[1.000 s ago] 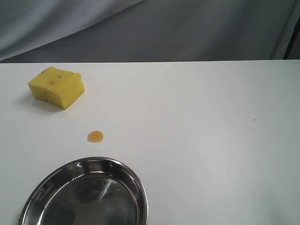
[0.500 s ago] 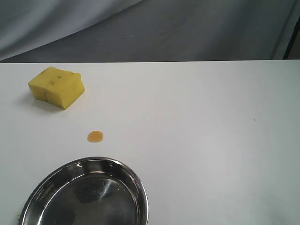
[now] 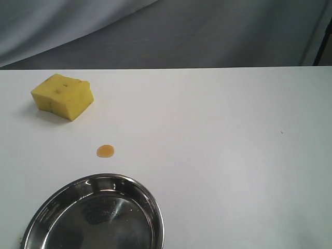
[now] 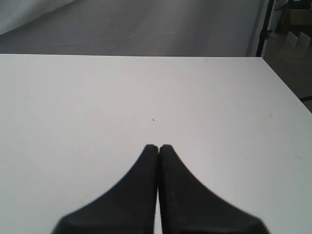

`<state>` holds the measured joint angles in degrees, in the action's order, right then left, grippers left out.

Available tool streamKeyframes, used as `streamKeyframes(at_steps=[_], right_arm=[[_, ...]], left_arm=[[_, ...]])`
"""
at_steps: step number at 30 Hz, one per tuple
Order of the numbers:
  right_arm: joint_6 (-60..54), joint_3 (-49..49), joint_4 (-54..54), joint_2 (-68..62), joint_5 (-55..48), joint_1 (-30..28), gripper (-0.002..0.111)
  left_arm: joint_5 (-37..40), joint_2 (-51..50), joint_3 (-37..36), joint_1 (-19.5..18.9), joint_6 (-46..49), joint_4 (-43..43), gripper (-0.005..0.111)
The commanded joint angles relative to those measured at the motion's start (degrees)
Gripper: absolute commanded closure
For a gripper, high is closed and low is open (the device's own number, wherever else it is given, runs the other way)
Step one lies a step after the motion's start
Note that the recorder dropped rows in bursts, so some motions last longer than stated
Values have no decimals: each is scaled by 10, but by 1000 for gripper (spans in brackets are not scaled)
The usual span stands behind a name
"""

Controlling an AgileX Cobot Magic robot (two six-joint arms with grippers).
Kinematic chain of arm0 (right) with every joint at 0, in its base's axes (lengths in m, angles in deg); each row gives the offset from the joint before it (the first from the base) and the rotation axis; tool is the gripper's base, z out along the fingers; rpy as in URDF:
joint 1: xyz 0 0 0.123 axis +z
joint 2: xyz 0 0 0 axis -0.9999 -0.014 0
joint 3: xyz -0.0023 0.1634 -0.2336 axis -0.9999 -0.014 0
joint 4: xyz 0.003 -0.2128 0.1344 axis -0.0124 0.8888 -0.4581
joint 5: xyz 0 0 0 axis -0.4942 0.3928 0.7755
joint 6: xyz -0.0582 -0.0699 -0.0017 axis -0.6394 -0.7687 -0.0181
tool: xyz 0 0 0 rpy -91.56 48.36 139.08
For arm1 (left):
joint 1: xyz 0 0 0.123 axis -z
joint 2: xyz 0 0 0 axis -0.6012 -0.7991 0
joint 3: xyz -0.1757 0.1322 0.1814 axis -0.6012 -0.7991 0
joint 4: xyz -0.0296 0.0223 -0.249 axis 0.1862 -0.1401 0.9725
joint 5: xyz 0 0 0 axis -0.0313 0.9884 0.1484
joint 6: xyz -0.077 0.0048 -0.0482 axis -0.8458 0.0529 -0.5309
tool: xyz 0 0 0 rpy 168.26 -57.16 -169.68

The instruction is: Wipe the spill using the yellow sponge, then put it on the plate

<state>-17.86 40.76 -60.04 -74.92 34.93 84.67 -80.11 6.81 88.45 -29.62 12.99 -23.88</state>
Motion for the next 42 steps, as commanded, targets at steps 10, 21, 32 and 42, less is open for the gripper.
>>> streamKeyframes(at_steps=[10, 21, 32, 42], right_arm=[[0, -2, -3, -2, 5, -2, 108], [0, -2, -3, -2, 5, -2, 108], [0, -2, -3, -2, 5, -2, 108], [0, -2, -3, -2, 5, -2, 108]], left_arm=[[-31, -145, 20, 0, 75, 5, 107], [-30, -145, 34, 0, 206, 194, 107], [-31, -145, 34, 0, 234, 209, 107], [-30, -145, 37, 0, 239, 208, 107]])
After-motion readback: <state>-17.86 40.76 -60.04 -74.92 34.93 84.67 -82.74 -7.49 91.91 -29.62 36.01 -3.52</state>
